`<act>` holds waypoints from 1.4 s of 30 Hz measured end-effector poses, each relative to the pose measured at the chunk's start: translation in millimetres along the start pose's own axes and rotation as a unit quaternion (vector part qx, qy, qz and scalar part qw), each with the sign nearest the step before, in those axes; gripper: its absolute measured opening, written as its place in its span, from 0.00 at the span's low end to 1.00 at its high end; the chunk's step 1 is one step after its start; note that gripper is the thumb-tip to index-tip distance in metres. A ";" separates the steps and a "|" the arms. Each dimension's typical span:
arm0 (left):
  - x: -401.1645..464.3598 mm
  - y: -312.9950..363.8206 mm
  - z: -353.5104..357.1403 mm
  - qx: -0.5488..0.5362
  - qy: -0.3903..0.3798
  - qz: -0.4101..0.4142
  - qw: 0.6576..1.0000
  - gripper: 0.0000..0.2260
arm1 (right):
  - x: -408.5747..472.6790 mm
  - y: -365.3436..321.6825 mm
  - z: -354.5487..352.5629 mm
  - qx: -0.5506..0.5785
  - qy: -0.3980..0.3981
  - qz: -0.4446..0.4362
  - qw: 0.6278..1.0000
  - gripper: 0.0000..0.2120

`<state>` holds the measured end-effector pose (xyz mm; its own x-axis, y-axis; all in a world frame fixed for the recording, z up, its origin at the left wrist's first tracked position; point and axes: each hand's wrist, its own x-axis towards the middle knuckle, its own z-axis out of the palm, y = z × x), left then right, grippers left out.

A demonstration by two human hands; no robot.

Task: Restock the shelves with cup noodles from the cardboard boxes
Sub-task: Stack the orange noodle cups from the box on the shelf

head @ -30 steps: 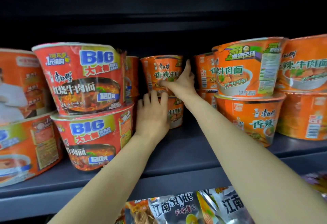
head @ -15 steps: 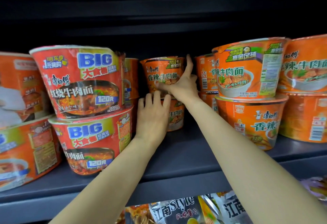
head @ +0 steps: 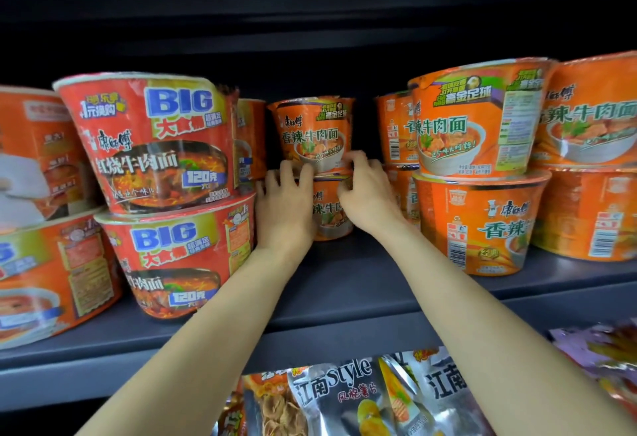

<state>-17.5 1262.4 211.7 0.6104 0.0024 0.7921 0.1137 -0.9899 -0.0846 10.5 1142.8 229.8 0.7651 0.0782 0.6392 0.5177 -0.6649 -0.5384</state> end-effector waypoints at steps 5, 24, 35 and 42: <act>0.2 0.6 -3.2 -0.073 -0.023 -0.041 0.996 0.29 | -5.2 1.8 0.0 -0.007 -0.016 -0.019 1.000 0.23; 3.6 1.3 0.9 -0.178 -0.087 -0.051 0.979 0.42 | 0.2 2.1 5.8 0.032 0.002 -0.060 0.998 0.35; -0.8 4.9 -5.8 -0.238 -0.104 -0.043 0.965 0.37 | 5.5 3.4 7.1 0.029 -0.033 -0.025 0.999 0.35; -1.2 2.9 -0.7 -0.263 -0.098 -0.041 0.959 0.37 | -16.2 -7.0 -6.3 0.010 -0.049 -0.072 0.996 0.36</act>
<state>-18.4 1259.4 211.0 0.7579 0.0597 0.6496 -0.2114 -0.9196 0.3311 -7.9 1141.5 226.6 0.7151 0.2443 0.6550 0.6317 -0.6270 -0.4558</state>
